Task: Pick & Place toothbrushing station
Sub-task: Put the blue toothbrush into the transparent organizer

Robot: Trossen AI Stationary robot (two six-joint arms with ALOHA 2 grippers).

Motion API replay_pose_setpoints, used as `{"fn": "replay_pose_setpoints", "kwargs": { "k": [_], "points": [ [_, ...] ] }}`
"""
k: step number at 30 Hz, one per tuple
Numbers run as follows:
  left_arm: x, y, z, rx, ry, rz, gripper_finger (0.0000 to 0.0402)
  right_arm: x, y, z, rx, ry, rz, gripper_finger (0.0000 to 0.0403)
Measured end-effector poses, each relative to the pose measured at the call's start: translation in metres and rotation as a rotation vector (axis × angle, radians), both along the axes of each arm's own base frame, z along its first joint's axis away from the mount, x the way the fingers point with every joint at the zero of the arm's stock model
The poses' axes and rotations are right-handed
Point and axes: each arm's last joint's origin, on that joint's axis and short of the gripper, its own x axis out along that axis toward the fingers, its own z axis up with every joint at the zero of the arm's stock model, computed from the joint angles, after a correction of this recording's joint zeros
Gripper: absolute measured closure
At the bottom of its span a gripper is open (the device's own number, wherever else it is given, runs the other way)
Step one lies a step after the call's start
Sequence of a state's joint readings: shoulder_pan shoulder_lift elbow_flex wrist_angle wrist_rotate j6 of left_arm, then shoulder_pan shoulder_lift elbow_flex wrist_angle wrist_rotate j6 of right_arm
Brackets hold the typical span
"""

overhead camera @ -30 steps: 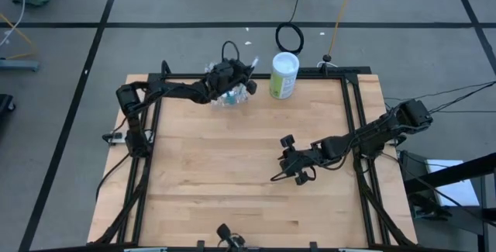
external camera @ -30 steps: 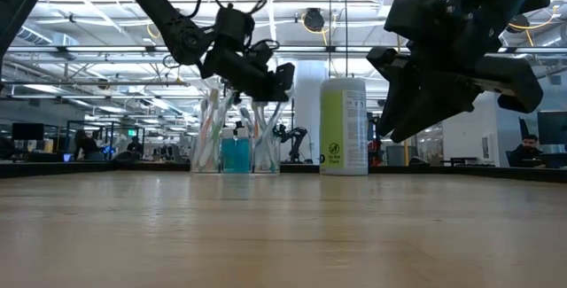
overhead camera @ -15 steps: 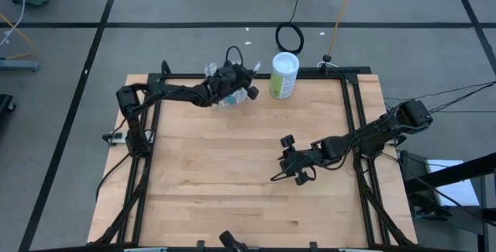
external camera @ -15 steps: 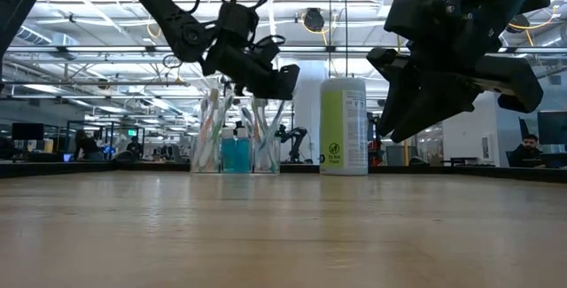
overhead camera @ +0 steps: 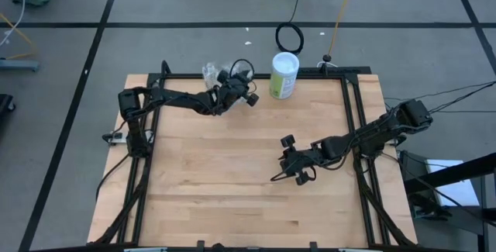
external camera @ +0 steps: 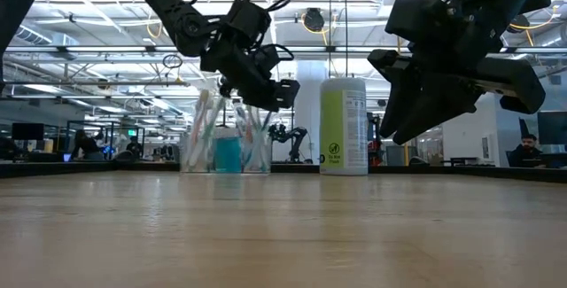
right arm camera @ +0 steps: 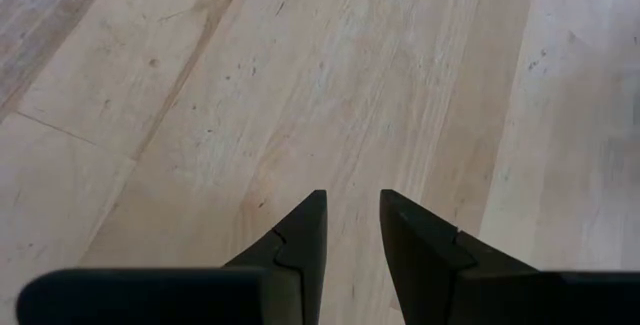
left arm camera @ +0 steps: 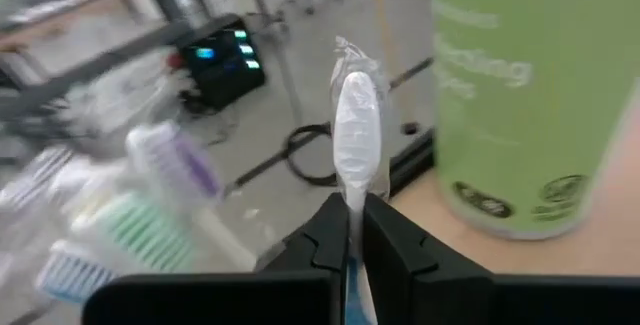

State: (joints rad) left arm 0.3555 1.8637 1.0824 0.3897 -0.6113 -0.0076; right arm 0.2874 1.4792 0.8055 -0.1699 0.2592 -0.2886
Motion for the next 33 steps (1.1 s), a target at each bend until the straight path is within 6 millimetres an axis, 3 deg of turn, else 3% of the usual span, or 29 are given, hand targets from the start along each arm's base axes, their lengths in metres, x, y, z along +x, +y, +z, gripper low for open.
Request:
{"fn": "replay_pose_setpoints", "kwargs": {
  "k": [5,14,22,33],
  "points": [
    [-0.006,-0.009,0.010,0.037,0.052,0.086,0.0366,0.000,0.000,0.000,0.000,0.000,0.000,0.0316],
    [-0.030,-0.018,0.038,-0.031,0.113,0.096,0.0389,-0.001,0.000,0.000,-0.002,0.007,-0.001,0.0316],
    [-0.036,-0.019,0.031,-0.098,0.155,0.122,0.0366,-0.001,0.000,0.000,-0.002,0.007,0.000,0.0316],
    [-0.034,-0.030,0.028,-0.206,-0.007,0.206,0.0388,-0.001,0.000,0.000,-0.002,0.007,0.000,0.0316]
  ]
}}
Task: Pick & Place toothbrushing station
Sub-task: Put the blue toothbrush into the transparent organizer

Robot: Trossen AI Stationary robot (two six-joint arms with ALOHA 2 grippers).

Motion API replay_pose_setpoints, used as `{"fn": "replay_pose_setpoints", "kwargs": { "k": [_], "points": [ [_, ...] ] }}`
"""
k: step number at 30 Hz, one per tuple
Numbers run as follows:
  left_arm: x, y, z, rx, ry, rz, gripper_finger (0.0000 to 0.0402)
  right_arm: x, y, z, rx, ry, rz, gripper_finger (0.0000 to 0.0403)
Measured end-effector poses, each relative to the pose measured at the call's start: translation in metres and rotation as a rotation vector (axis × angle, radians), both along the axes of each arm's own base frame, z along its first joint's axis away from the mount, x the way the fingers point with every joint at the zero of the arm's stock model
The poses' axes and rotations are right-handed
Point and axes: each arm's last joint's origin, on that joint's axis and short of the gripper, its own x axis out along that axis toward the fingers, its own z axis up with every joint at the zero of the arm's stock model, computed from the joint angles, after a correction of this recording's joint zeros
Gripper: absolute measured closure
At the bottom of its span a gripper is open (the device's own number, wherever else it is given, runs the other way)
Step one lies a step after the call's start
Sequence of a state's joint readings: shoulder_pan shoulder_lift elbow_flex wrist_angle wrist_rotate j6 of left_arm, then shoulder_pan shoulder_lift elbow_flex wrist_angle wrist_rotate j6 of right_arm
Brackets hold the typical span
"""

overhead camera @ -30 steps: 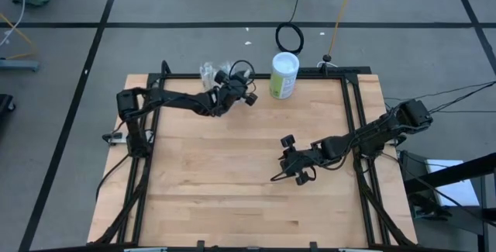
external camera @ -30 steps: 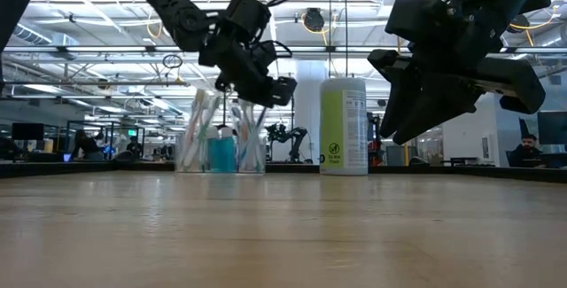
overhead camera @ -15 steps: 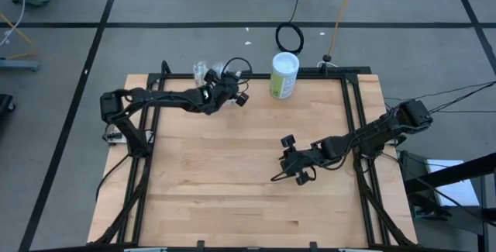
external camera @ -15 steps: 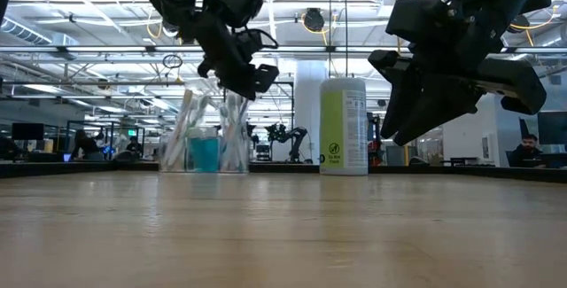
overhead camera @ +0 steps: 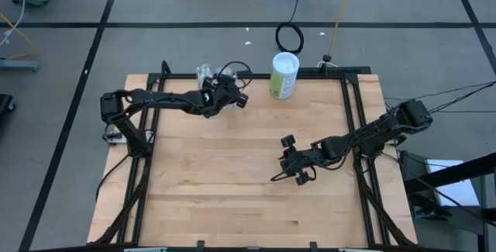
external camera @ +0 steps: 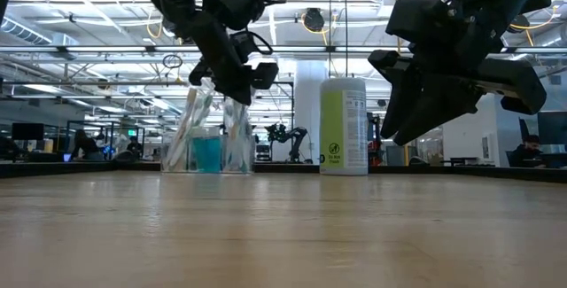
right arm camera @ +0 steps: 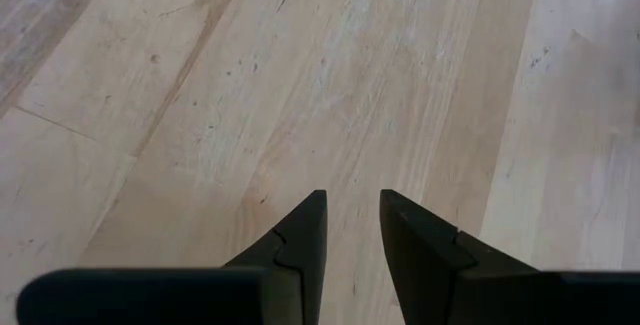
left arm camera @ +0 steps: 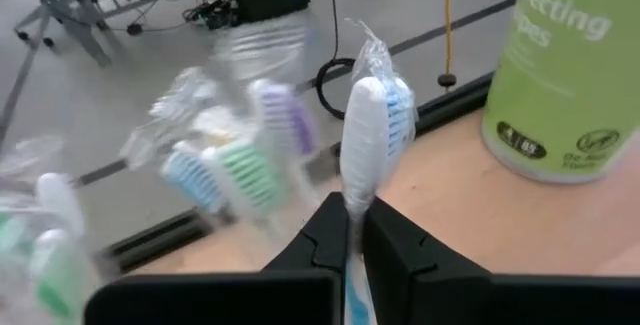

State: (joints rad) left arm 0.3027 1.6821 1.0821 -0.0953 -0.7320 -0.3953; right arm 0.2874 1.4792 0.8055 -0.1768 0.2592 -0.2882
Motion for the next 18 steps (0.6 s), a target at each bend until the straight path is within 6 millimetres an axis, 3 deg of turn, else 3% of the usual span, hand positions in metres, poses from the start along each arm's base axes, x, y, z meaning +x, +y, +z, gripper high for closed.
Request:
{"fn": "replay_pose_setpoints", "kwargs": {
  "k": [9,18],
  "points": [
    [-0.007,-0.014,-0.008,0.014,0.120,0.075,0.0369,0.000,0.000,0.000,0.000,0.000,0.000,0.0316],
    [-0.010,-0.020,-0.012,-0.021,0.115,0.105,0.0367,0.000,0.000,0.000,0.000,0.000,0.000,0.0316]
  ]
}}
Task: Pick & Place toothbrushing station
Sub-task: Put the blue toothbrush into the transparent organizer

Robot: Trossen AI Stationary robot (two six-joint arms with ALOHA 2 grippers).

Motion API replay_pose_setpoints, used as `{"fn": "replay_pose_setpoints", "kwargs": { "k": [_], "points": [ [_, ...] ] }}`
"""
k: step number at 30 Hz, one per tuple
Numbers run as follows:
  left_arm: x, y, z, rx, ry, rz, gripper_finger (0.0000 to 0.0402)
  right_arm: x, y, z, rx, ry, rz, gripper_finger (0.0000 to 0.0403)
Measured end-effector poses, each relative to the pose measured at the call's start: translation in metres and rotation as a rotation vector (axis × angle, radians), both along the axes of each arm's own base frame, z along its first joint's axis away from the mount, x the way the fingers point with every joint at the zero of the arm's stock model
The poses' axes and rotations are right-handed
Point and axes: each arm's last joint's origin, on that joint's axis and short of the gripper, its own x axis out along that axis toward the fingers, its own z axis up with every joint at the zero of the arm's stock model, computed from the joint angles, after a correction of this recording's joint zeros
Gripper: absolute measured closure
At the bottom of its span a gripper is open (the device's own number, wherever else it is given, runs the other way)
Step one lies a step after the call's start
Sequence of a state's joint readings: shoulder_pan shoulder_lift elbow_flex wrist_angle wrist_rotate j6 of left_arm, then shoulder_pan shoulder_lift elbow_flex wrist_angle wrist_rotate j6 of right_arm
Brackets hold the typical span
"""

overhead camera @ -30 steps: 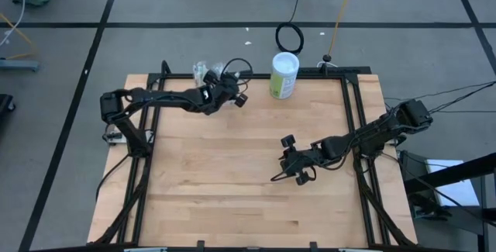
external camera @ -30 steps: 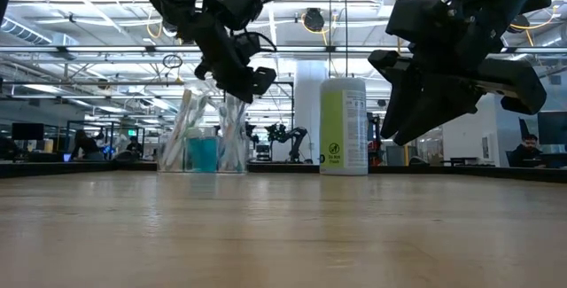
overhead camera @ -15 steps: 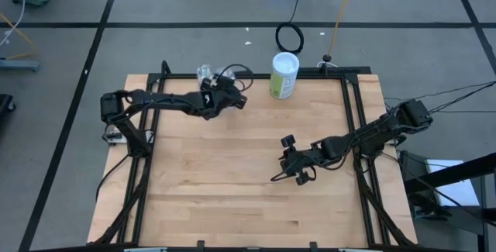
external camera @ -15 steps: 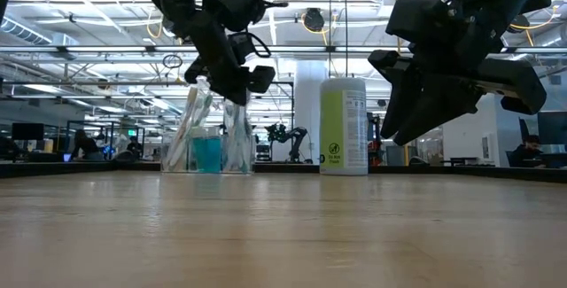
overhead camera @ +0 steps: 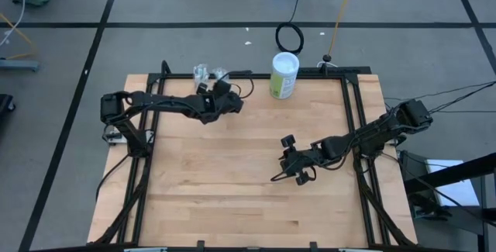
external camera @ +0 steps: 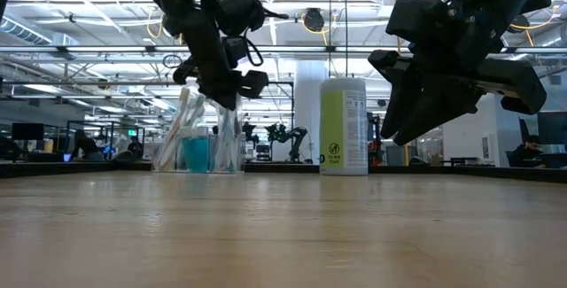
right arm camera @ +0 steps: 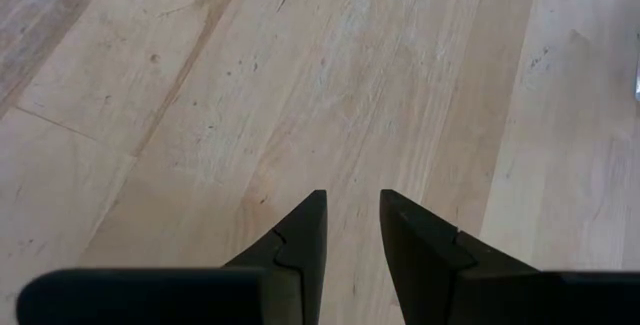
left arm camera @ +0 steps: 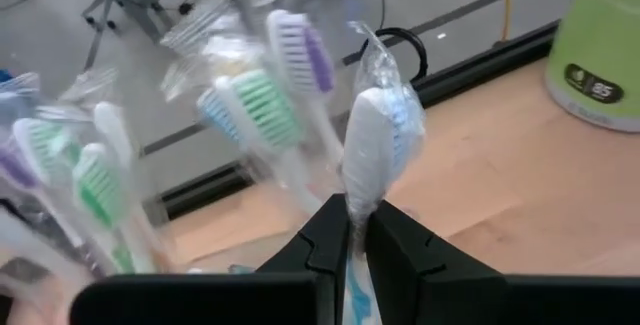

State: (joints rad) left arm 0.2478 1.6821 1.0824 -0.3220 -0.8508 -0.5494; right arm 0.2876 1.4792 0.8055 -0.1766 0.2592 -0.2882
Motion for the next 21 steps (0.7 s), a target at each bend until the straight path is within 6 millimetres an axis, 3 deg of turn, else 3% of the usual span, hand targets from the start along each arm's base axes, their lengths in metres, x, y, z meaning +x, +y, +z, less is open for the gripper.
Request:
{"fn": "replay_pose_setpoints", "kwargs": {
  "k": [9,15,21],
  "points": [
    [-0.012,0.007,-0.005,-0.035,0.043,0.087,0.0366,0.000,0.000,0.000,0.000,0.000,0.000,0.0316],
    [-0.008,0.006,-0.006,-0.145,0.052,-0.037,0.0366,0.000,0.000,0.000,0.000,0.000,0.000,0.0316],
    [-0.009,0.004,-0.007,-0.113,0.088,-0.032,0.0361,0.000,0.000,0.000,0.000,0.000,0.000,0.0316]
  ]
}}
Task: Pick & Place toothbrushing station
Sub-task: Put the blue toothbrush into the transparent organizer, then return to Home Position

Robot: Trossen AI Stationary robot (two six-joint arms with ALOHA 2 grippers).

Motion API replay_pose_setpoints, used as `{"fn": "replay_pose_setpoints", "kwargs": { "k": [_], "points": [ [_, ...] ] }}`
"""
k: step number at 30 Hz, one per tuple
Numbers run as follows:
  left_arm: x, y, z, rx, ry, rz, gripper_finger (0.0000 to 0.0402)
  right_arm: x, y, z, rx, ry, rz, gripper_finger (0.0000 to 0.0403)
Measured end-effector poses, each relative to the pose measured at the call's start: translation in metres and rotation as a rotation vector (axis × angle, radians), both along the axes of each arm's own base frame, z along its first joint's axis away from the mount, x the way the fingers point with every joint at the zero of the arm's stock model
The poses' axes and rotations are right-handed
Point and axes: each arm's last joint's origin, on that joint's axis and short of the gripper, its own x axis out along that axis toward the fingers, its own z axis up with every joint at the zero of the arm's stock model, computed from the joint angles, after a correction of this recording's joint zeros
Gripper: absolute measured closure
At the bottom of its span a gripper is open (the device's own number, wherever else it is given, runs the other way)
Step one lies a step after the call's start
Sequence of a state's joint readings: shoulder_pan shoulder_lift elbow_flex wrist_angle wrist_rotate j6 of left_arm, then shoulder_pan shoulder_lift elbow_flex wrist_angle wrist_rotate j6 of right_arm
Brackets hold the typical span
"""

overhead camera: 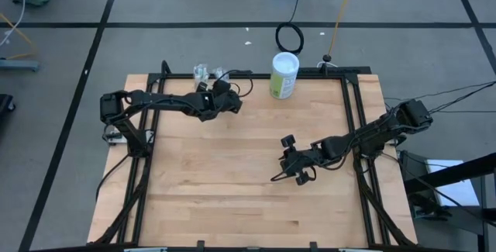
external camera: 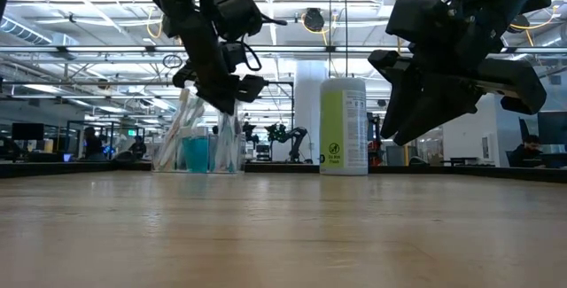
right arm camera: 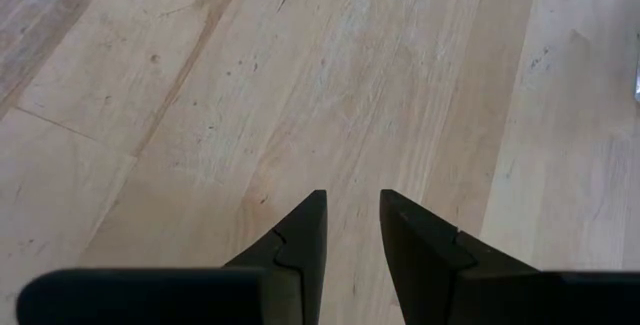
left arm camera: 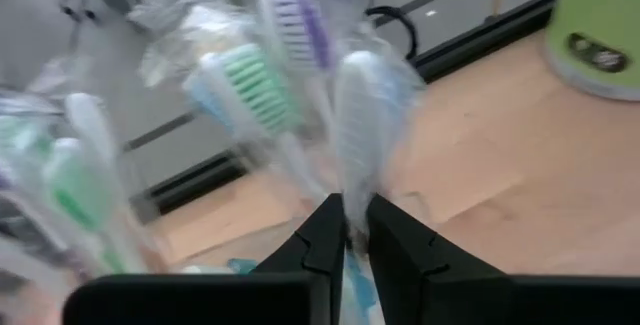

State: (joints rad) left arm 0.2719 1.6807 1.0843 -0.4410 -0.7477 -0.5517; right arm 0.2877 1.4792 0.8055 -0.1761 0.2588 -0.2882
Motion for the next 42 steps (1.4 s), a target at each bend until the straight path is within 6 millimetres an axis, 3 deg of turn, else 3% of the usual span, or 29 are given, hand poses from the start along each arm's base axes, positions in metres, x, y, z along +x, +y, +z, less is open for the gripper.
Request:
{"fn": "replay_pose_setpoints", "kwargs": {
  "k": [13,23,36,42],
  "points": [
    [-0.012,0.004,-0.005,0.021,0.104,0.075,0.0266,0.000,0.000,0.000,0.001,0.001,0.001,0.0316],
    [-0.018,0.002,-0.007,0.003,0.162,0.084,0.0257,0.000,0.000,0.000,0.001,0.001,0.001,0.0316],
    [-0.040,-0.015,0.039,0.014,0.083,0.029,0.0256,0.000,0.000,0.000,0.002,-0.001,0.001,0.0316],
    [-0.045,-0.016,0.049,0.011,0.046,0.021,0.0256,0.000,0.000,0.000,0.002,-0.002,0.001,0.0316]
  ]
}}
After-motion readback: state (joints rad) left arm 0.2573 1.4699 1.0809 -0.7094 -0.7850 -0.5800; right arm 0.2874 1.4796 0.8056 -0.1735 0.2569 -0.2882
